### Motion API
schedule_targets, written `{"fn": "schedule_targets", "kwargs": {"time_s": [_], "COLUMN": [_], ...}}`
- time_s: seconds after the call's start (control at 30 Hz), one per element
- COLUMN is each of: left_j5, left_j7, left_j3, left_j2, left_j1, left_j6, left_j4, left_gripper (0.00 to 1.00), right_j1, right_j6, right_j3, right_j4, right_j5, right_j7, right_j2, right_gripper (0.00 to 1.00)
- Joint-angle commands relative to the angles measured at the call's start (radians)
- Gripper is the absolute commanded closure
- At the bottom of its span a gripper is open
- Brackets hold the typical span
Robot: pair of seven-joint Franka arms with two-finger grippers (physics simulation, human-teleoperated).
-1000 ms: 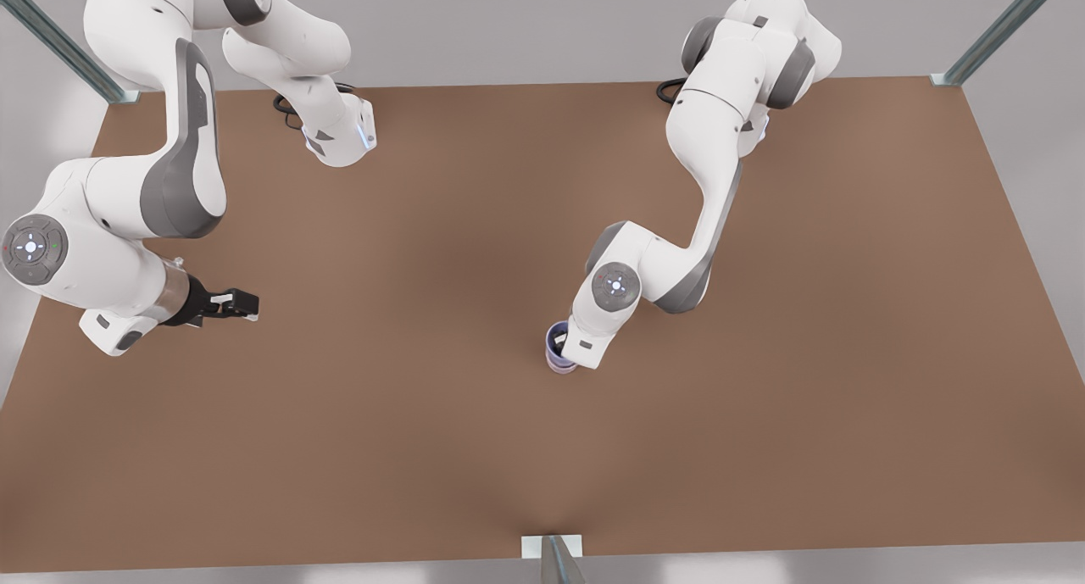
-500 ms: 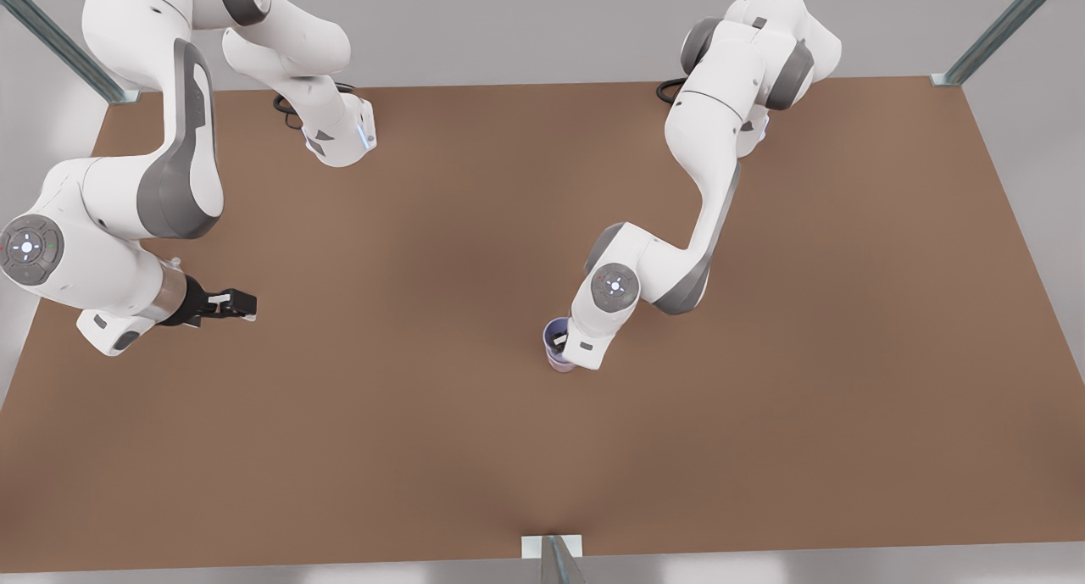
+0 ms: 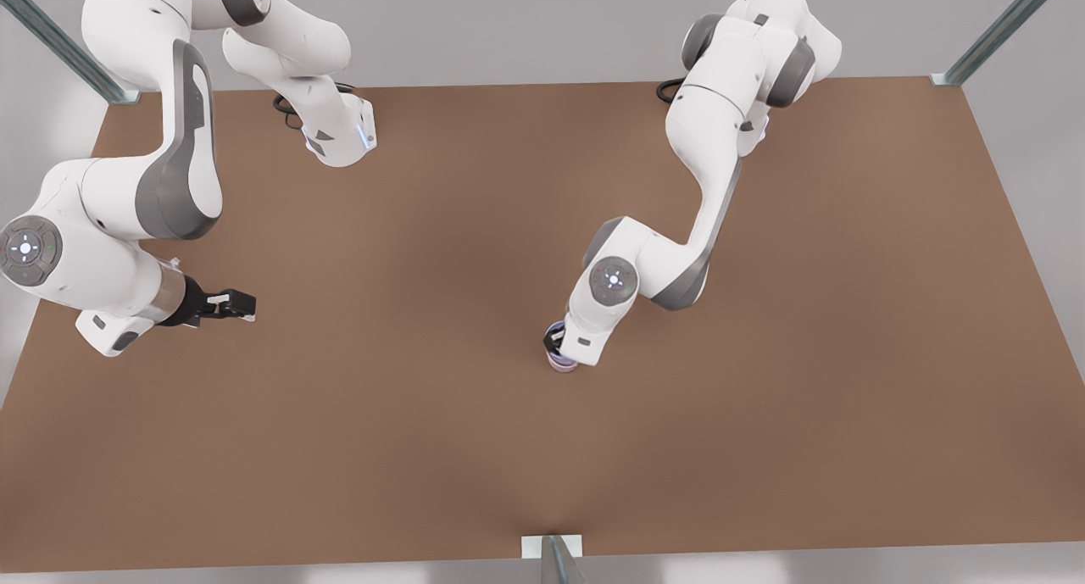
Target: Stack the cups, with the pink cup at the bottom and the purple cup at the top
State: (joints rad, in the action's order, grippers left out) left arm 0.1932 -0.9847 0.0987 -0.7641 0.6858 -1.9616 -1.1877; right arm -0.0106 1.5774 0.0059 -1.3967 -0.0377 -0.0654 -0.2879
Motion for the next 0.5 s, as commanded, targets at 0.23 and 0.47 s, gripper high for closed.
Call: {"fn": "schedule_targets", "kwargs": {"time_s": [0.23,0.47], "left_j5": [-0.113,-0.159], "left_j7": [0.759,1.026], "left_j3": [0.101,0.108], "left_j2": [0.292,0.493], "left_j1": [-0.262,-0.339], "left_j6": [0.552,0.443], "left_j4": [0.013,-0.245], "left_gripper": [0.01,0.0], "right_j1": [0.0,0.001], "right_j6": [0.0,-0.002], "right_j3": [-0.001,-0.001], "right_j4": [0.001,-0.001], "right_j5": [-0.002,-0.002], "right_j7": [-0.002,-0.002], "right_j2": [0.001,0.001], "right_gripper": [0.0,0.0]}}
